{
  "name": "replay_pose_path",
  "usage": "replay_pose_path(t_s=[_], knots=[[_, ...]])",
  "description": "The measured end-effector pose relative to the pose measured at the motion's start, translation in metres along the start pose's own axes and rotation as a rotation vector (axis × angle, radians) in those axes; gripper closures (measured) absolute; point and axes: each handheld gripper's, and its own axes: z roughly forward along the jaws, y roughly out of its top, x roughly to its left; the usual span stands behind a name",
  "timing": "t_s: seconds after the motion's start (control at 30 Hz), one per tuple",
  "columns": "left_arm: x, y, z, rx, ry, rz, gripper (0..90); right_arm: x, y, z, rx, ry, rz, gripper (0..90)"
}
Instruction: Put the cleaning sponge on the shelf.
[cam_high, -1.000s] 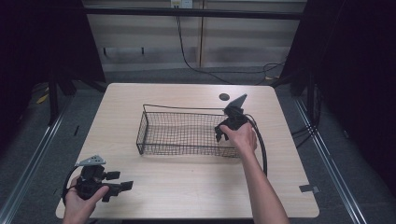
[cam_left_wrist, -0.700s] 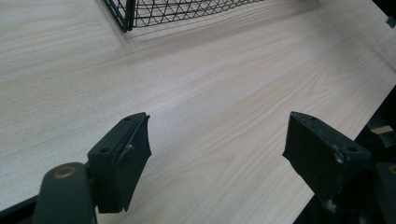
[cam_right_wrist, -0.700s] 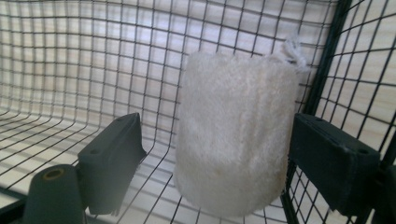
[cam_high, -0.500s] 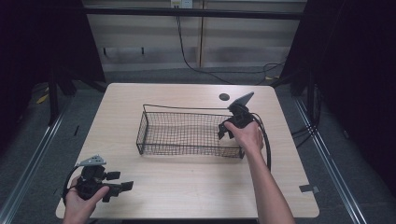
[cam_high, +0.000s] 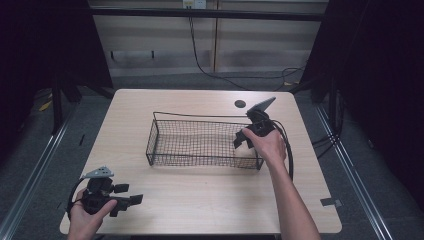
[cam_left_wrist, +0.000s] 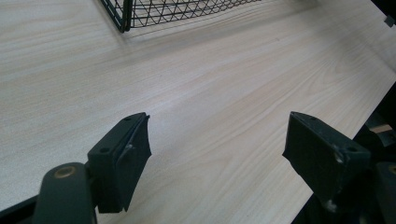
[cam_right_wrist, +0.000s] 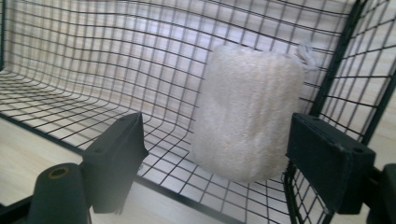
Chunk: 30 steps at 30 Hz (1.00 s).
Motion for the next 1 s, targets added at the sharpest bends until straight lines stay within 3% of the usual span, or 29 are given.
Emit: replay_pose_path(t_s=[0.47,1.0], knots=[[-0.001,0.000,0.001,0.000,0.004,-0.008,22.1,0.006,-0.012,-0.012,-0.029,0.040,-0.103,24.3],[0.000,0.000,0.001,0.004,0.002,-0.003,22.1,0.015,-0.027,-0.017,-0.059,0.074,-0.186,26.3]])
